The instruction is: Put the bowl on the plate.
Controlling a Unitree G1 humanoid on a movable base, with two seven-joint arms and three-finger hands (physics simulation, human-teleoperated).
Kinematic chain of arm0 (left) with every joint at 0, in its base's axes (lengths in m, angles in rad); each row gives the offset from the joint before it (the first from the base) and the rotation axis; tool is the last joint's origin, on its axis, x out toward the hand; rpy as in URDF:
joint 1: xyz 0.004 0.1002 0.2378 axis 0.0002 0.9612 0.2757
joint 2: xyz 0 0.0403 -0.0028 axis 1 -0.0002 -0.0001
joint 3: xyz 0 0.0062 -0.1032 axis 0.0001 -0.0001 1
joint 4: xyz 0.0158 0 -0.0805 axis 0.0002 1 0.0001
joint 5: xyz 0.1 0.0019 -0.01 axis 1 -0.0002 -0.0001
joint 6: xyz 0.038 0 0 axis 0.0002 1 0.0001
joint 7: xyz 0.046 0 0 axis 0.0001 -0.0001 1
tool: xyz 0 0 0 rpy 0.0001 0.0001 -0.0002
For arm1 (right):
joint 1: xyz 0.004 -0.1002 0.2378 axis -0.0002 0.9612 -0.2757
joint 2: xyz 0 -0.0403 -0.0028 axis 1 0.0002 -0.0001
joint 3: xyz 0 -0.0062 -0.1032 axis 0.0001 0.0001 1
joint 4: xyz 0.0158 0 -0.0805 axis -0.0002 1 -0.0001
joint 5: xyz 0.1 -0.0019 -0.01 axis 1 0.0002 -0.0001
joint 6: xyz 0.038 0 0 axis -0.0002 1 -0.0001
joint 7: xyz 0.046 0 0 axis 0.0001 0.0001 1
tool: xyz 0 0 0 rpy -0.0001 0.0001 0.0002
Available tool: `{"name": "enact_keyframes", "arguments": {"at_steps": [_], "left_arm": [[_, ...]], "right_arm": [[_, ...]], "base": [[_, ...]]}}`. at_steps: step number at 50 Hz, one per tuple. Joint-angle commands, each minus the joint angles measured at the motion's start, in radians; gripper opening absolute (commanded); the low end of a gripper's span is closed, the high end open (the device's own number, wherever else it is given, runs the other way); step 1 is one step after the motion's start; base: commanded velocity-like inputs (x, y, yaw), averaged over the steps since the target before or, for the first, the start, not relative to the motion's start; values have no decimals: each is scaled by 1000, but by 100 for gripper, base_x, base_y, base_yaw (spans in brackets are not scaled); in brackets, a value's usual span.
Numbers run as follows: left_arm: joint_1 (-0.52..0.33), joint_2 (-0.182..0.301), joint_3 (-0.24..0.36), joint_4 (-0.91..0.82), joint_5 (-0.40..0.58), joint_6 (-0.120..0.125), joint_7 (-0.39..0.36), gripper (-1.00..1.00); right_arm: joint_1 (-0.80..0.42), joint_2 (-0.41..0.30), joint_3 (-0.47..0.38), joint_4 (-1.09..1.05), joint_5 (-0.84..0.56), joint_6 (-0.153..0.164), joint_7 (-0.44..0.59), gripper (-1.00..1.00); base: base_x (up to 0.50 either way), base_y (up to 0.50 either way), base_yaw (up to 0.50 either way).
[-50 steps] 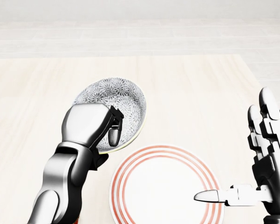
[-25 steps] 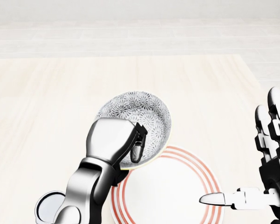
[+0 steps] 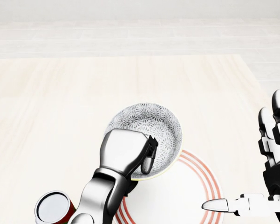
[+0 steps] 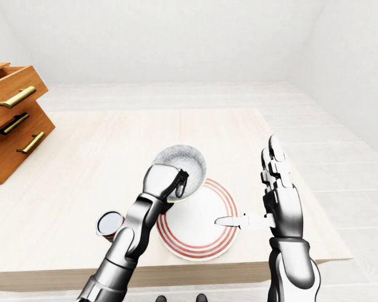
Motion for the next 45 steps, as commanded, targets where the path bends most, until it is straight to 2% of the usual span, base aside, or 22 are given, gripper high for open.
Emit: {"name": "enact_keyframes", "arguments": {"at_steps": [1,10,32,39,45], "left_arm": [[-3,-8,-11,47,35,-12,73,-100],[8,-11,-18,76,41,-19,106,-100],[74,-17,-66,54,72,-24,131,-100],[126,-19,-105,23,88,-27,131,-100],[121,-18,-104,36,86,-28,139,-100]], "right_arm": [[2,8,-1,15,-4,0,3,100],[4,7,5,19,-4,0,-2,100],[4,5,6,24,-1,0,-5,100],[3,4,5,22,-2,0,-3,100],[-3,1,4,18,-3,0,-5,100]], "base": [[0,0,0],[0,0,0],[0,0,0],[0,0,0],[0,0,0]]}}
